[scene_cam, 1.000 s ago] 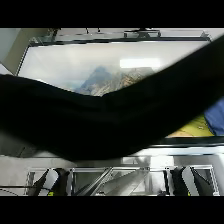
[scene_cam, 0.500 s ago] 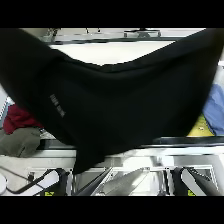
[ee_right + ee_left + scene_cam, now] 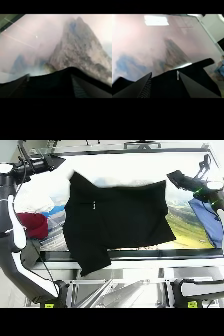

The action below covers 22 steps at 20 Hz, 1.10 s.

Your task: Fold the shirts.

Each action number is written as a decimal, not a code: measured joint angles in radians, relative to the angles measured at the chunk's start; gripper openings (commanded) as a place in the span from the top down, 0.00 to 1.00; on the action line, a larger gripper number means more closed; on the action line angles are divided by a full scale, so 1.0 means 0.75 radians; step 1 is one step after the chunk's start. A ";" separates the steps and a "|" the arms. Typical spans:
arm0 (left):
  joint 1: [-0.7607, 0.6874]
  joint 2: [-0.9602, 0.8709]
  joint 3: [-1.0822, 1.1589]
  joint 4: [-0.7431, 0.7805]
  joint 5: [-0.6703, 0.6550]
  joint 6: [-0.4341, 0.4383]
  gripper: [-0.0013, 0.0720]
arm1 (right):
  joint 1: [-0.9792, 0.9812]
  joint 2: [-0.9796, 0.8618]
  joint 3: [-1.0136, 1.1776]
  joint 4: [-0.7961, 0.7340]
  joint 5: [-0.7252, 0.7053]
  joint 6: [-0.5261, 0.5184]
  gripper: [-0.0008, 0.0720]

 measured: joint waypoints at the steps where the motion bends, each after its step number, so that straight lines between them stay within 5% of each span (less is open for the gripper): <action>1: 0.024 -0.020 0.011 0.013 -0.014 -0.021 0.51 | -0.013 -0.016 0.004 0.017 0.004 -0.025 0.06; 3: 0.090 -0.015 -0.013 0.037 -0.053 -0.079 0.51 | -0.073 -0.019 0.012 0.040 0.074 -0.076 0.06; 4: 0.128 0.009 -0.045 0.052 -0.092 -0.116 0.51 | -0.114 -0.012 0.012 0.041 0.143 -0.090 0.12; 5: 0.163 0.038 -0.081 0.077 -0.136 -0.153 0.51 | -0.166 0.000 0.014 0.044 0.238 -0.107 0.31; 6: 0.196 0.075 -0.130 0.113 -0.191 -0.194 0.51 | -0.225 0.012 0.016 0.046 0.338 -0.115 0.33; 14: 0.280 0.566 -0.961 0.520 -0.428 -0.375 0.51 | -0.599 0.043 -0.055 -0.103 0.996 -0.107 0.33; 22: 0.283 0.955 -1.778 0.820 -0.196 -0.451 0.51 | -0.675 0.044 -0.185 -0.197 1.082 -0.146 0.33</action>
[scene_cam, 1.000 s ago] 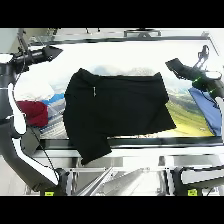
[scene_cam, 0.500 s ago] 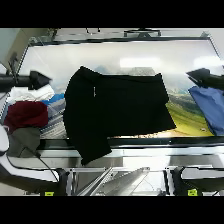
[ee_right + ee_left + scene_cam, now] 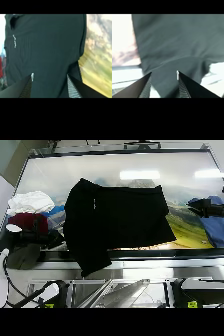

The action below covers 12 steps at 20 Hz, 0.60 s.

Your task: Fold the shirts.

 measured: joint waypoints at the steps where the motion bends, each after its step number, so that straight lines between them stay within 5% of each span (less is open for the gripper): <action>1: 0.000 0.019 -0.053 0.015 0.031 -0.009 0.51 | -0.002 0.000 -0.003 -0.001 0.002 -0.001 0.33; 12: -0.163 0.064 -0.264 -0.139 0.424 0.011 0.51 | -0.005 0.000 -0.012 -0.016 0.005 -0.010 0.33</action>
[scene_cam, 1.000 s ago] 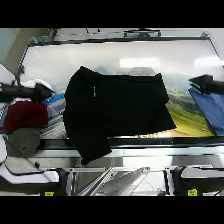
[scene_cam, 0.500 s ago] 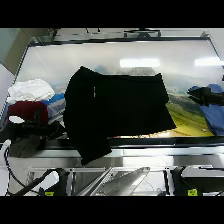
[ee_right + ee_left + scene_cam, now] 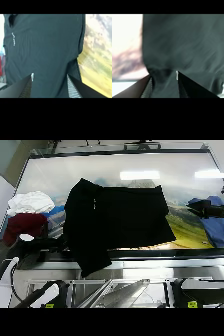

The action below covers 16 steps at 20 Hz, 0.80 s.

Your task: Fold the shirts.

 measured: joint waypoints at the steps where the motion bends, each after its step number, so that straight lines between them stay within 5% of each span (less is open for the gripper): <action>1: -0.034 0.000 -0.003 -0.032 0.030 0.017 0.65 | 0.000 0.000 0.000 -0.018 0.001 0.000 0.33; 2: -0.064 -0.001 -0.006 -0.045 0.055 0.028 0.88 | 0.000 0.000 0.000 -0.045 0.001 0.001 0.33; 3: -0.083 -0.003 -0.009 -0.046 0.069 0.036 0.94 | 0.000 0.000 -0.003 -0.086 0.001 0.004 0.33; 10: -0.036 0.000 -0.009 -0.117 0.079 0.063 0.94 | 0.002 0.001 -0.195 -0.429 -0.064 0.075 0.33; 16: 0.089 0.000 -0.008 -0.135 0.026 0.116 0.94 | 0.096 -0.032 -0.325 -0.494 -0.101 0.076 0.33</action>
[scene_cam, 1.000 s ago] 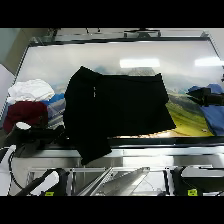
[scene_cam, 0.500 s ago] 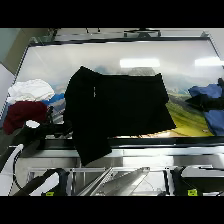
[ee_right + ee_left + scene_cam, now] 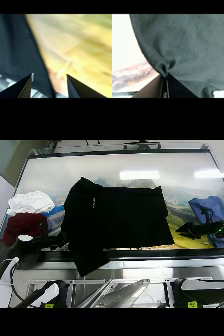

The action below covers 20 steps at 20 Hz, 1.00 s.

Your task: Fold the shirts.

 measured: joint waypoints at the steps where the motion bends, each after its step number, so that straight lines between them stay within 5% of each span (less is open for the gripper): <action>1: 0.009 0.000 0.000 -0.001 -0.007 0.008 0.94 | 0.034 -0.009 -0.014 -0.010 0.009 0.001 0.33; 9: 0.030 0.000 0.001 -0.005 -0.043 0.042 0.94 | 0.205 -0.042 -0.084 -0.053 0.091 0.047 0.36; 12: 0.031 0.000 0.001 -0.005 -0.053 0.048 0.94 | 0.217 -0.045 -0.095 -0.109 0.079 0.068 0.89; 13: 0.031 0.000 0.001 -0.006 -0.054 0.050 0.94 | 0.219 -0.046 -0.097 -0.131 0.071 0.081 0.96; 20: 0.032 0.001 0.149 -0.182 -0.247 0.137 0.94 | 0.222 0.070 -0.101 -0.074 0.003 0.146 0.97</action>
